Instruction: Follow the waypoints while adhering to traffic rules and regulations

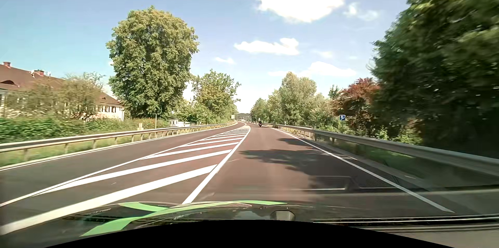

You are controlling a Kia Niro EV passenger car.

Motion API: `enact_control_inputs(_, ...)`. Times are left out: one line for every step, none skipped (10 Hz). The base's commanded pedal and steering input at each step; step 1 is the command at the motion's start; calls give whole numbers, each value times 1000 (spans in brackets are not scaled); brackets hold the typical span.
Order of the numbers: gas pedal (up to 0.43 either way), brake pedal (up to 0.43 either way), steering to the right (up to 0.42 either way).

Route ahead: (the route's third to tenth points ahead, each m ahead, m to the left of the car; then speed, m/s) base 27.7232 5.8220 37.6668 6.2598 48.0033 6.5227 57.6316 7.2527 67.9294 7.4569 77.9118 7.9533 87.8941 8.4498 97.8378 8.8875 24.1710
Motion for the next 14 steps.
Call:
enact_control_inputs(240, 0, -6)
enact_control_inputs(240, 0, -6)
enact_control_inputs(240, 0, -7)
enact_control_inputs(228, 0, -7)
enact_control_inputs(189, 0, -7)
enact_control_inputs(169, 0, -7)
enact_control_inputs(169, 0, -6)
enact_control_inputs(169, 0, -7)
enact_control_inputs(177, 0, -6)
enact_control_inputs(177, 0, -6)
enact_control_inputs(189, 0, -6)
enact_control_inputs(197, 0, -7)
enact_control_inputs(209, 0, -6)
enact_control_inputs(220, 0, -6)
